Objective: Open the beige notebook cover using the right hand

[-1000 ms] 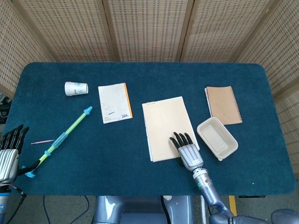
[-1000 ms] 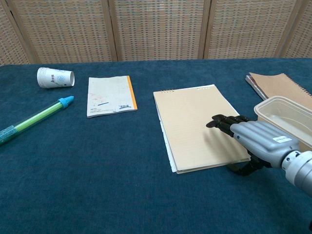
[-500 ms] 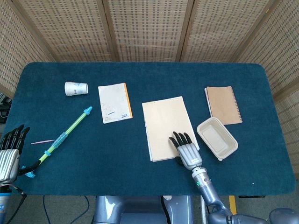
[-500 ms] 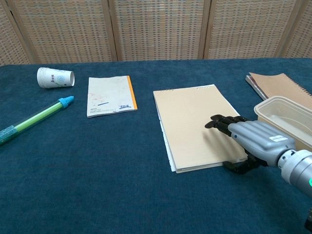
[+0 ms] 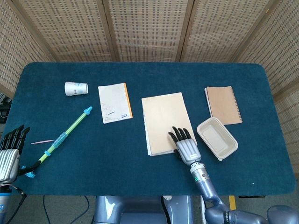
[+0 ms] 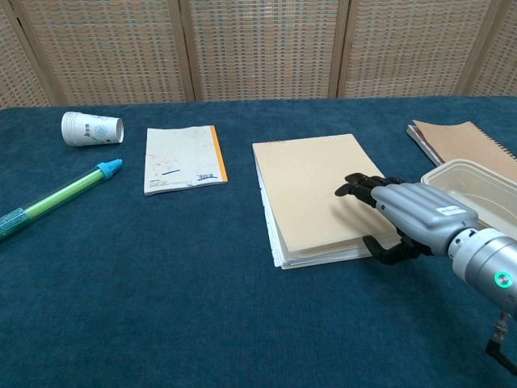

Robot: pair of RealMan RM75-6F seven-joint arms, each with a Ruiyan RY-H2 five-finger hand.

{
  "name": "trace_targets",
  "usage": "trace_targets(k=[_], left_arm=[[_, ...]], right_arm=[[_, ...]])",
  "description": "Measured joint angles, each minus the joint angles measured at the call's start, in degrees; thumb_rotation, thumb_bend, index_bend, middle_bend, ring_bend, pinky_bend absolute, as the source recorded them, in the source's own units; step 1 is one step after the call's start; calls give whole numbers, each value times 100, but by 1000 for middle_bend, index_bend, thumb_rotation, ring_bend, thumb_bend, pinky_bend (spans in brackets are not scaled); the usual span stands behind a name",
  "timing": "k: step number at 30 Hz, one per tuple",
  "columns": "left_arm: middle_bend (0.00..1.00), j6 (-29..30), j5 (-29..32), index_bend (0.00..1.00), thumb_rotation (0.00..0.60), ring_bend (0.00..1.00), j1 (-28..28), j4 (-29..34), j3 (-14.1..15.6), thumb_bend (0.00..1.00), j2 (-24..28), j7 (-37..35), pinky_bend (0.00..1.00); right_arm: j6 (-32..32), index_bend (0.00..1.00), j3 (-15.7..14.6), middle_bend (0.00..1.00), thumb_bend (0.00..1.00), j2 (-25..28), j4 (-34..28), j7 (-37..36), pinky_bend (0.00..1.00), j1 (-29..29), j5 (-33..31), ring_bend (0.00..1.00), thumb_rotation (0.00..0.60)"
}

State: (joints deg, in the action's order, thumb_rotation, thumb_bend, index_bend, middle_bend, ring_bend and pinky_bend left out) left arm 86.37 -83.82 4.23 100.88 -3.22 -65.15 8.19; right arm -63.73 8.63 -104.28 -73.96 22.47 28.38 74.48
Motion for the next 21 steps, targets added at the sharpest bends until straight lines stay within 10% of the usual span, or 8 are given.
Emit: trace_targets(k=[21], left_arm=[[0, -28, 11, 0, 600, 0, 9, 6, -5, 189, 38, -107, 42]], right_arm=[[372, 156, 568, 0, 654, 79, -65, 107, 140, 527, -491, 0, 600]])
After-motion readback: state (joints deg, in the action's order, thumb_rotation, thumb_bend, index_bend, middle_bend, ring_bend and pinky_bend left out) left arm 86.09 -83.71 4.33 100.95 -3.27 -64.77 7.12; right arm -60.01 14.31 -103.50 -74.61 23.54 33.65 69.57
